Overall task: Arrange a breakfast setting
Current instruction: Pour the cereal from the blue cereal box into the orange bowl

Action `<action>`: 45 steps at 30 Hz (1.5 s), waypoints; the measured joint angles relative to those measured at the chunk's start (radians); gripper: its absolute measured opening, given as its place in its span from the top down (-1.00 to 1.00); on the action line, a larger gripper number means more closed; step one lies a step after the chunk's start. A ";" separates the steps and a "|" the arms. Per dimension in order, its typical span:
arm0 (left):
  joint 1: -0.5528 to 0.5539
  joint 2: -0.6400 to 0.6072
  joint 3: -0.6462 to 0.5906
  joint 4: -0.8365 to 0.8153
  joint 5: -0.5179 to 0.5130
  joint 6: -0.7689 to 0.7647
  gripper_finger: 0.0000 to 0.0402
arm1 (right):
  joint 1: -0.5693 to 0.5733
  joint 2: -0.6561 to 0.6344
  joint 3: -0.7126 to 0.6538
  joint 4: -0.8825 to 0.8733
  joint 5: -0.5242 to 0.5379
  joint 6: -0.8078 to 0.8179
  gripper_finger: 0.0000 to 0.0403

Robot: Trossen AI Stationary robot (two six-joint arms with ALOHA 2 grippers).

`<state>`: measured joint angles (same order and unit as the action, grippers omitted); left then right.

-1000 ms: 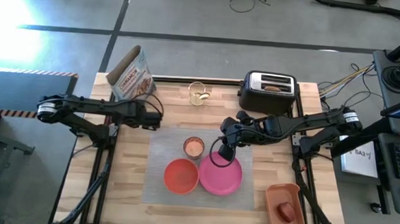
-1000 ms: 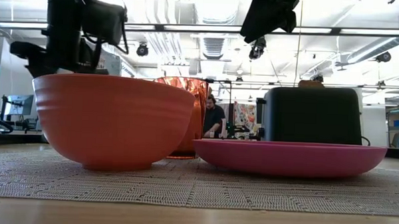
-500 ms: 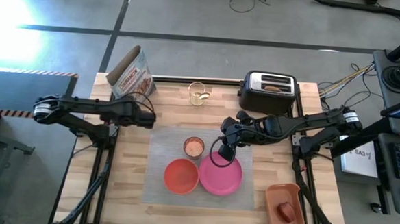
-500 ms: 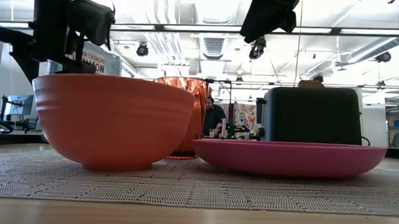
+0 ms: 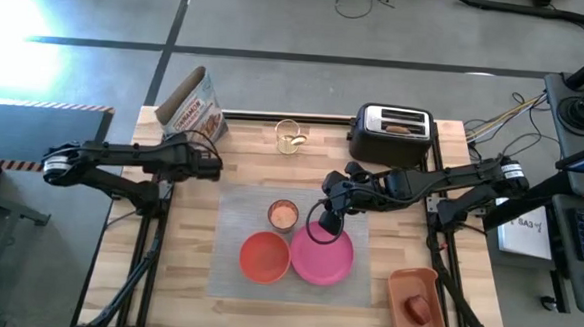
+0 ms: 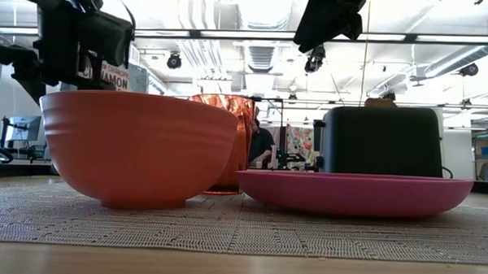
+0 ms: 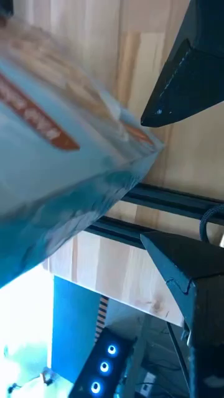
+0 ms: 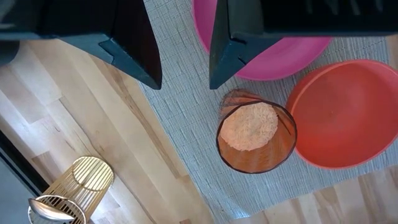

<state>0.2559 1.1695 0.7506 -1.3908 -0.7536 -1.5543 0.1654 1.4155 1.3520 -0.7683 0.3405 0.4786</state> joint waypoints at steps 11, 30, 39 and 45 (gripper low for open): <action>0.110 -0.022 -0.072 0.214 -0.089 0.155 -0.36 | 0.000 0.000 0.000 0.000 0.000 0.000 0.39; 0.137 -0.022 -0.126 0.540 0.088 0.421 -0.36 | 0.000 0.000 0.000 0.001 0.000 0.000 0.39; 0.081 -0.022 -0.110 0.541 0.117 0.405 -0.36 | 0.000 0.000 0.000 0.001 0.000 0.000 0.39; 0.078 -0.022 -0.110 0.474 0.124 0.357 -0.36 | 0.000 0.000 0.000 0.001 0.000 0.000 0.39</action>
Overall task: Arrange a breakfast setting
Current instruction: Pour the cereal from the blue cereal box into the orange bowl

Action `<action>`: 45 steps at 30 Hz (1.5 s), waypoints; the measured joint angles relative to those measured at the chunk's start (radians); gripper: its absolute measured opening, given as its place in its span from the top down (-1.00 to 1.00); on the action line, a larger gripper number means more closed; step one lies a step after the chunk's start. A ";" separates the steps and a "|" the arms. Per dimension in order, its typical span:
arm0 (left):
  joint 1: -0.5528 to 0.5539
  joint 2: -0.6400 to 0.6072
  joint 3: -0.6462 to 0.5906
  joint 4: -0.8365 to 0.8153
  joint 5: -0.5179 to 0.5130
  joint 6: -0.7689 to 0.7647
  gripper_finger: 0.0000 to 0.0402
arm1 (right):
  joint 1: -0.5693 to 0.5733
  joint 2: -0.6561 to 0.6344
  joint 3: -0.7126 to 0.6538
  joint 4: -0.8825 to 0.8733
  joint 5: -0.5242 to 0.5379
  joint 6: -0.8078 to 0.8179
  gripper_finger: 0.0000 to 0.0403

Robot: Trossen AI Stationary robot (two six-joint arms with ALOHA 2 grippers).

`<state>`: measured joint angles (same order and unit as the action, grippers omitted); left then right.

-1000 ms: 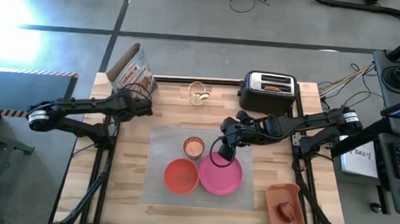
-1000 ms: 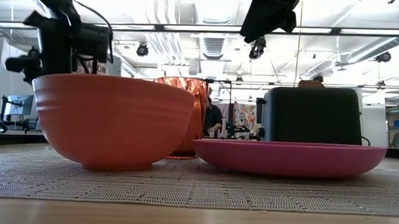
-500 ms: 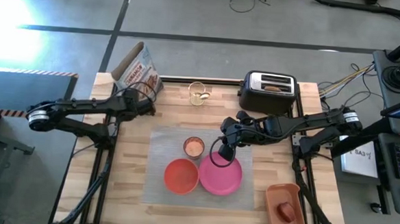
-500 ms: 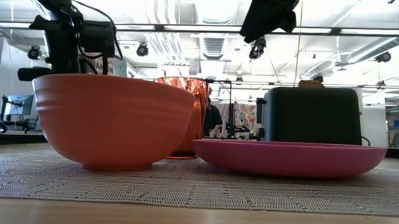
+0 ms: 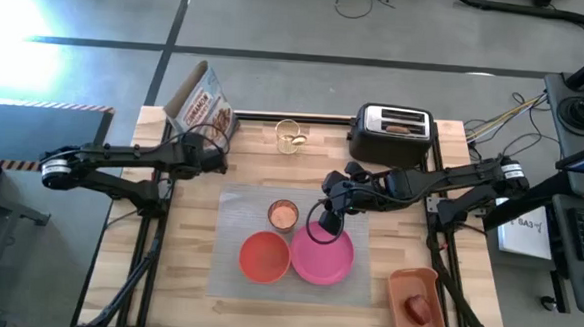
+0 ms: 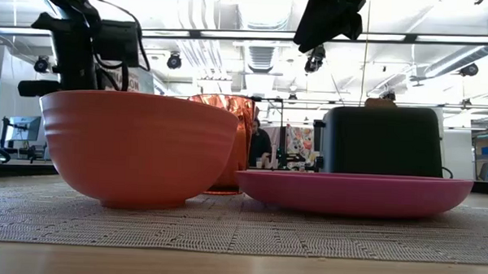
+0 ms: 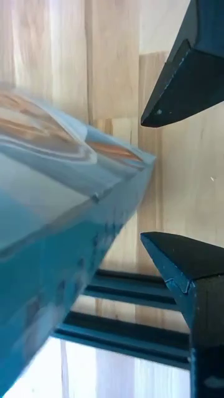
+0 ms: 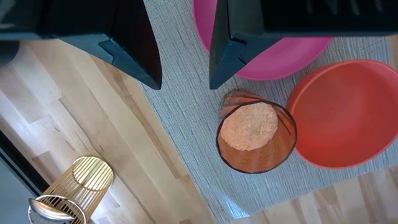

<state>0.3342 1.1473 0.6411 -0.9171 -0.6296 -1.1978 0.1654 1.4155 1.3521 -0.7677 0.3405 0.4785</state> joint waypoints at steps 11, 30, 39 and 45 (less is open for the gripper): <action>-0.011 0.002 0.000 -0.008 0.011 0.000 -0.36 | 0.000 0.000 0.000 0.000 0.000 0.000 0.39; -0.185 -0.005 -0.002 -0.105 -0.090 -0.180 -0.47 | 0.000 0.000 0.000 0.000 0.000 0.000 0.39; -0.190 -0.005 -0.037 -0.112 -0.254 -0.216 -0.50 | 0.000 0.000 0.000 0.000 0.000 0.000 0.39; -0.190 -0.005 -0.103 -0.027 -0.351 -0.260 -0.50 | 0.000 0.000 0.000 0.000 0.000 0.000 0.39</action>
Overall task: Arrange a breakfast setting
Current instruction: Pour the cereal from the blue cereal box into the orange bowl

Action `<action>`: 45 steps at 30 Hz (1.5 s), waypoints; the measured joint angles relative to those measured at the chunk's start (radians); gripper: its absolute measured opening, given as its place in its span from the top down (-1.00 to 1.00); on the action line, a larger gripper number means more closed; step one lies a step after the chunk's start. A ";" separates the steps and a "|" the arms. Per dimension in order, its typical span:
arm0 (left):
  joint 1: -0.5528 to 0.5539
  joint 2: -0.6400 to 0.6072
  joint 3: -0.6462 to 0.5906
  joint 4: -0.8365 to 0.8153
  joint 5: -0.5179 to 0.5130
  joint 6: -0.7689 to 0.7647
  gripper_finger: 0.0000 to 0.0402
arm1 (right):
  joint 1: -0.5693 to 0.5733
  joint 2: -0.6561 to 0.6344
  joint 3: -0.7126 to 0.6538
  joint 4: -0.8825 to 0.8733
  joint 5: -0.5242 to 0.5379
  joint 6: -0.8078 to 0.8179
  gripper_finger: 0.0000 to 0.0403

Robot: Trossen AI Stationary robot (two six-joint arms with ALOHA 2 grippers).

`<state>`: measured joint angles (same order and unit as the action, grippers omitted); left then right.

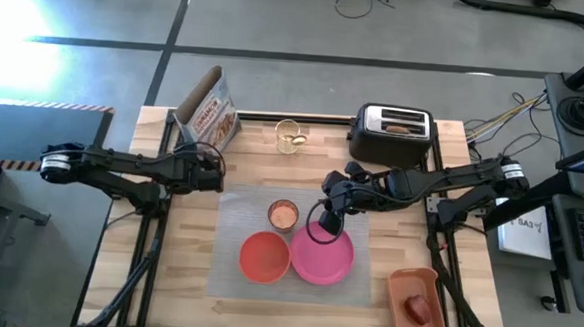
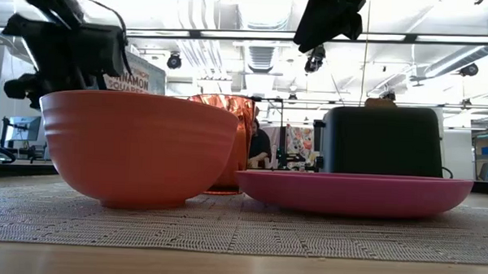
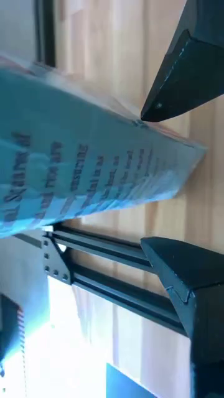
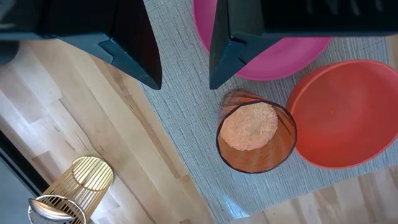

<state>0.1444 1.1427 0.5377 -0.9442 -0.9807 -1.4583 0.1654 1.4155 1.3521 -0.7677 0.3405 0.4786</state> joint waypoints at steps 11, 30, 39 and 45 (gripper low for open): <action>0.000 0.000 -0.167 0.292 -0.219 0.035 -0.50 | 0.000 0.000 0.000 0.000 0.000 0.000 0.39; 0.000 0.000 -0.061 0.467 0.059 0.290 -0.50 | 0.000 0.000 0.000 0.000 0.000 0.000 0.39; -0.001 0.000 -0.070 0.373 -0.003 0.264 -0.50 | 0.000 0.000 0.000 0.000 0.000 0.000 0.39; -0.001 0.000 -0.079 0.345 -0.023 0.256 -0.50 | 0.000 0.000 0.000 0.000 0.000 0.000 0.39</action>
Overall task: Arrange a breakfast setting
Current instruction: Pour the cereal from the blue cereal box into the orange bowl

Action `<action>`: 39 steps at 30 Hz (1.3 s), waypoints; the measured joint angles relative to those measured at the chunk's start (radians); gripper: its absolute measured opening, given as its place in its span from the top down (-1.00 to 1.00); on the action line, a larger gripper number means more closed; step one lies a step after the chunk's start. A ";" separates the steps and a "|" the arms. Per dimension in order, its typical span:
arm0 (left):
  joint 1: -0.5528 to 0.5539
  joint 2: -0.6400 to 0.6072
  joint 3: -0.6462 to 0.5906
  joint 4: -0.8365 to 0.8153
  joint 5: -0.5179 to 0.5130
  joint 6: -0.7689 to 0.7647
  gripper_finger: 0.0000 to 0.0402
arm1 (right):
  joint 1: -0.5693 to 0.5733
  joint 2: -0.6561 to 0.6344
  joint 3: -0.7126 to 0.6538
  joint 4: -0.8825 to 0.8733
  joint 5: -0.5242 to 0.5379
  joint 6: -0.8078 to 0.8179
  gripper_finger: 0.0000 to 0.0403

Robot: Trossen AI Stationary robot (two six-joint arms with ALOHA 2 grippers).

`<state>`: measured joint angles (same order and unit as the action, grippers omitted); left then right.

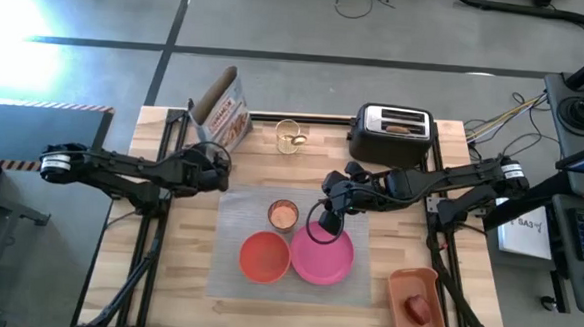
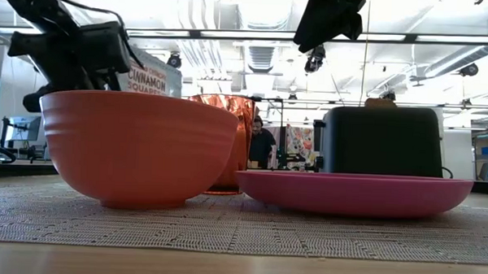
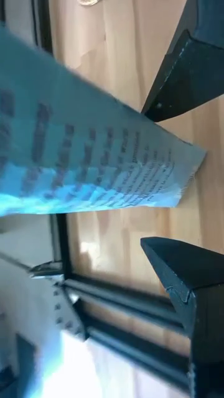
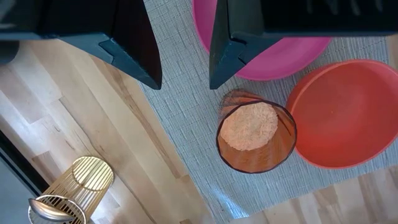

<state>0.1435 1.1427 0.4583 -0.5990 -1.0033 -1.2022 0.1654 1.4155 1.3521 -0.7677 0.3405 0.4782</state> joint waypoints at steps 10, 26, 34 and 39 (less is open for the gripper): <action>0.000 0.000 -0.061 0.122 -0.103 0.136 -0.50 | 0.000 0.000 0.000 0.000 0.000 0.000 0.39; 0.000 0.000 -0.093 0.400 0.082 0.302 -0.50 | 0.000 0.000 0.000 0.000 0.000 0.000 0.39; 0.000 0.000 -0.093 0.334 0.069 0.275 -0.50 | 0.000 0.000 0.000 0.000 0.000 0.000 0.39; 0.000 0.000 -0.096 0.311 0.005 0.303 -0.50 | 0.000 0.000 0.000 0.000 0.000 0.000 0.39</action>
<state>0.1436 1.1427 0.3626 -0.2883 -0.9979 -0.8993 0.1653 1.4155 1.3521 -0.7677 0.3405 0.4782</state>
